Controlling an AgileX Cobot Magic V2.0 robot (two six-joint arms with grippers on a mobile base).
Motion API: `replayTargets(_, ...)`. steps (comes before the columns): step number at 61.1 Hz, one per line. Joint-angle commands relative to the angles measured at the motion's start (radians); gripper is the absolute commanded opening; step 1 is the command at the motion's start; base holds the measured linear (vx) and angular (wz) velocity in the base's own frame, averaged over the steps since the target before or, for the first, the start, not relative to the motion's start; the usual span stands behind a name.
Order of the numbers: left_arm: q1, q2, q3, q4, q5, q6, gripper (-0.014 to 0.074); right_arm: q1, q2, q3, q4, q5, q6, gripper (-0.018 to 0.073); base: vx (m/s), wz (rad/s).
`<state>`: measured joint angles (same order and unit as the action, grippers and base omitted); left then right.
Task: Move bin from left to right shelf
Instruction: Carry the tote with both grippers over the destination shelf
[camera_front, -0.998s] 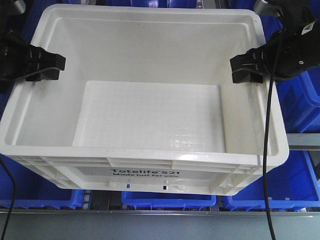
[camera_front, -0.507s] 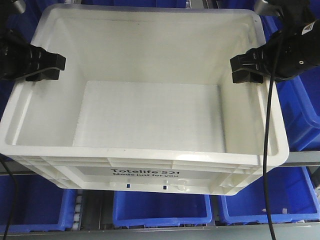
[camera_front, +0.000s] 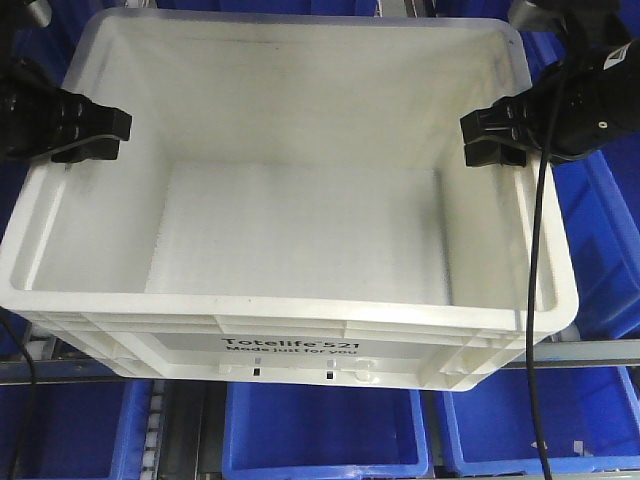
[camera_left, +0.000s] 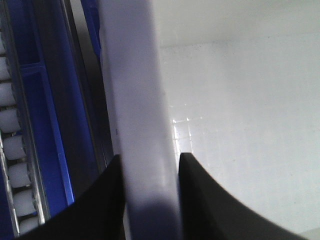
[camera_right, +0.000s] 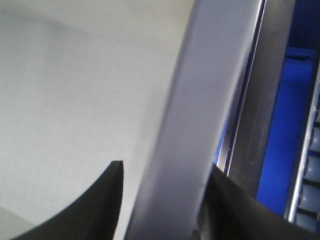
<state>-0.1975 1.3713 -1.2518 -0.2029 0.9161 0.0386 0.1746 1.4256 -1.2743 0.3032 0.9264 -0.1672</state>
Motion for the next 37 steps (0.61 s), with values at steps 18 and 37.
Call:
replayTargets(18, -0.005, -0.049, -0.045, -0.015, -0.101, 0.027, -0.0008, -0.001, -0.046, -0.034, 0.016, -0.054, -0.041, -0.0004, 0.06, 0.06)
replayTargets(37, -0.005, -0.049, -0.045, -0.015, -0.101, 0.027, -0.0008, -0.001, -0.046, -0.034, 0.016, -0.054, -0.041, -0.0004, 0.01, 0.01)
